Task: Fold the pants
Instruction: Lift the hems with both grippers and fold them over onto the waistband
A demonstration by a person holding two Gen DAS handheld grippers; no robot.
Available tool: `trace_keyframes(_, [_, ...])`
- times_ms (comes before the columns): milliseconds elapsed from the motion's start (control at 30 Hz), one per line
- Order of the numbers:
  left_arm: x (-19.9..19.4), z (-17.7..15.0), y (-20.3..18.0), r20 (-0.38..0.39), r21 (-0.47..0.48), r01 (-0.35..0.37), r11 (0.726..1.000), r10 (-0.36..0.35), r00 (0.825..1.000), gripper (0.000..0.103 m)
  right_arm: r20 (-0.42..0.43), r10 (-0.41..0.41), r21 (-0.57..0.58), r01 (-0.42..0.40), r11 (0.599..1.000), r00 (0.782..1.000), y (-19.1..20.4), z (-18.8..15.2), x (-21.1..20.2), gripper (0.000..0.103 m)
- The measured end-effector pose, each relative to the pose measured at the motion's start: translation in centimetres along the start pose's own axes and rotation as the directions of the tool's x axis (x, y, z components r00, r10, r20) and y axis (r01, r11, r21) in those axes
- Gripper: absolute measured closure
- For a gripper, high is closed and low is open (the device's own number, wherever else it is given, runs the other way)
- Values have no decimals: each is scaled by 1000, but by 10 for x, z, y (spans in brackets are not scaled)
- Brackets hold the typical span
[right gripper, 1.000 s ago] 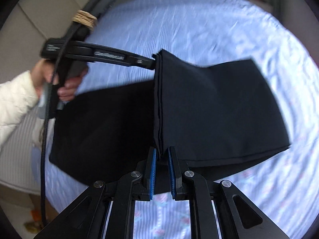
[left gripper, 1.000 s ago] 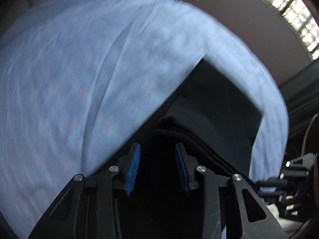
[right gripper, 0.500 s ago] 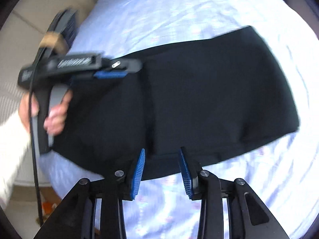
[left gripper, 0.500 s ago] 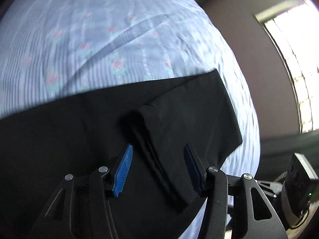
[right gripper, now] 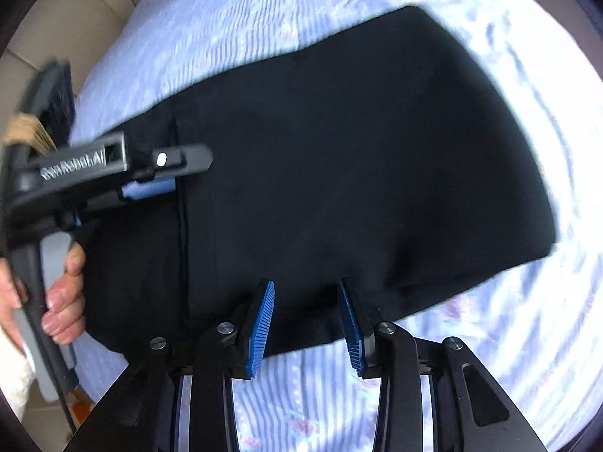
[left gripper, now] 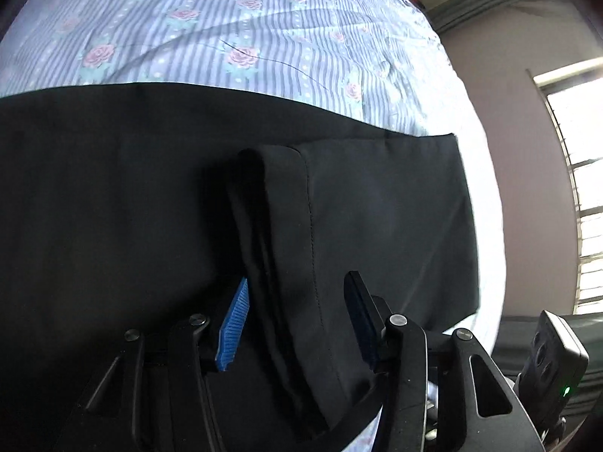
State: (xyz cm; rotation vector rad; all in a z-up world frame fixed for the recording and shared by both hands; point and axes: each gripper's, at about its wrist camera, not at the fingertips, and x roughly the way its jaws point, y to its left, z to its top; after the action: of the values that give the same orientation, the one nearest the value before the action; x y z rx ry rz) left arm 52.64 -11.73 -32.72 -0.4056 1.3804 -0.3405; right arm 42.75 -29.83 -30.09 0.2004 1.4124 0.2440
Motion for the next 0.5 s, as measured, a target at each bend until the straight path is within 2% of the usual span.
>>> trace_keyframes(33, [2, 0, 2, 3, -1, -21, 1000, 21, 1000, 67, -4, -14, -19, 14, 1000, 1000, 6, 0, 5, 66])
trace_keyframes(67, [2, 1, 3, 3, -5, -22, 1000, 22, 1000, 82, -7, -23, -38, 22, 999, 1000, 12, 1, 8, 66])
trace_keyframes(100, [1, 2, 7, -1, -24, 19, 1000, -19, 1000, 88, -9, -17, -55, 16, 998, 1000, 17, 1, 8, 66])
trace_keyframes(167, [-6, 2, 7, 8, -23, 37, 999, -37, 999, 89, -20, 27, -76, -28, 997, 999, 27, 0, 8, 66])
trace_keyframes(233, [-19, 3, 3, 31, 39, 15, 999, -16, 999, 89, -34, 62, -96, -65, 993, 997, 38, -1, 7, 66])
trace_keyframes(300, [-29, 7, 5, 50, 56, 5, 998, -8, 999, 89, -44, 87, -105, -91, 990, 995, 45, -2, 6, 66])
trace_keyframes(500, [-26, 24, 38, 30, -24, -69, 997, 70, 997, 82, -48, 96, -120, -101, 988, 994, 60, 2, -1, 66])
